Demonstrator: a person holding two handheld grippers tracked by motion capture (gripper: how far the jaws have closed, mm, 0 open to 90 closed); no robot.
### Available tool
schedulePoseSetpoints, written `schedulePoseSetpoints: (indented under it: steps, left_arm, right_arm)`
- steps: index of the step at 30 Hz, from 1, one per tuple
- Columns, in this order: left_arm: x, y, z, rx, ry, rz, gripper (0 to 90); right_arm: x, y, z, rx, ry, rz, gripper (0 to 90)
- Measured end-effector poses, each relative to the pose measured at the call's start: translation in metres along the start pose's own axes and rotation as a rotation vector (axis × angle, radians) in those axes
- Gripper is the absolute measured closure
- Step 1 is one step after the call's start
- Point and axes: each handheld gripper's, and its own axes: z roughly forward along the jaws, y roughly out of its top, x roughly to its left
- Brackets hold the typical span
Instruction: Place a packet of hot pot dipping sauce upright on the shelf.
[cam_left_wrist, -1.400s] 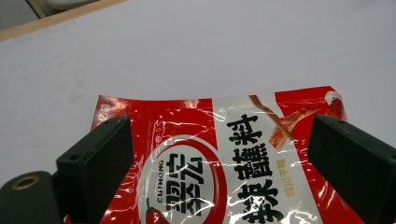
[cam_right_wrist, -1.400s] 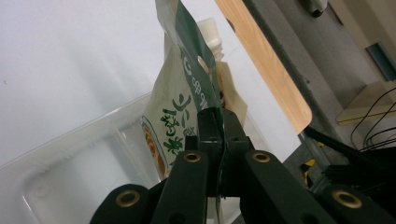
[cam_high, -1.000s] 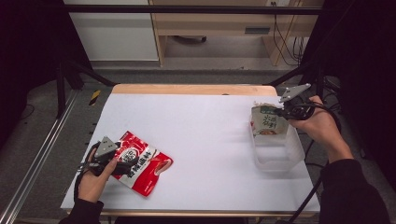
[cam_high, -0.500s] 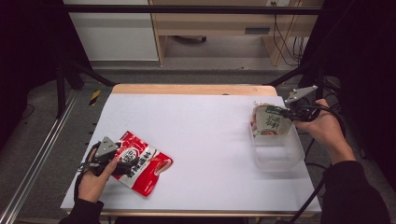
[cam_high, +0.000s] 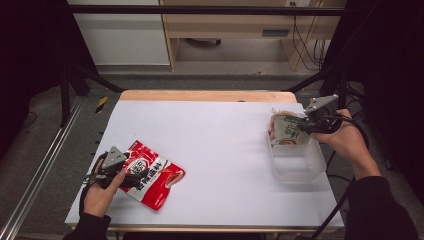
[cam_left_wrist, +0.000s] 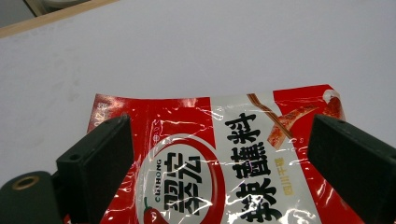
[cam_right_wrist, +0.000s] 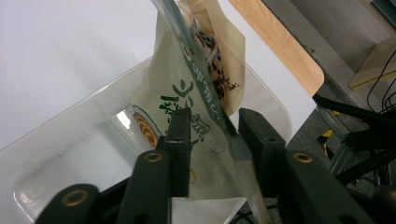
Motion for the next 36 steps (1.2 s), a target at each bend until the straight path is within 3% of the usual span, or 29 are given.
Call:
schedulePoseSetpoints:
  steps: [8,12,24,31,36]
  left_arm:
    - [0.0,0.0,0.0,-0.001,0.002,-0.001,7.3]
    - [0.001,0.0,-0.001,-0.003,0.004,-0.002,7.3]
    - [0.0,0.0,-0.001,-0.001,0.008,0.004,7.3]
    - [0.001,0.0,-0.001,0.0,0.009,0.006,7.3]
    - [0.001,0.0,-0.002,0.001,0.01,0.006,7.3]
  right_arm:
    - [0.004,0.0,-0.004,-0.014,-0.036,0.015,37.8]
    - [0.007,0.002,-0.011,-0.045,-0.067,0.025,29.6]
    - [0.034,0.019,-0.041,-0.144,-0.096,-0.009,21.3]
    - [0.05,0.032,-0.048,-0.177,-0.09,-0.042,19.4]
    - [0.054,0.038,-0.047,-0.177,-0.09,-0.048,18.5]
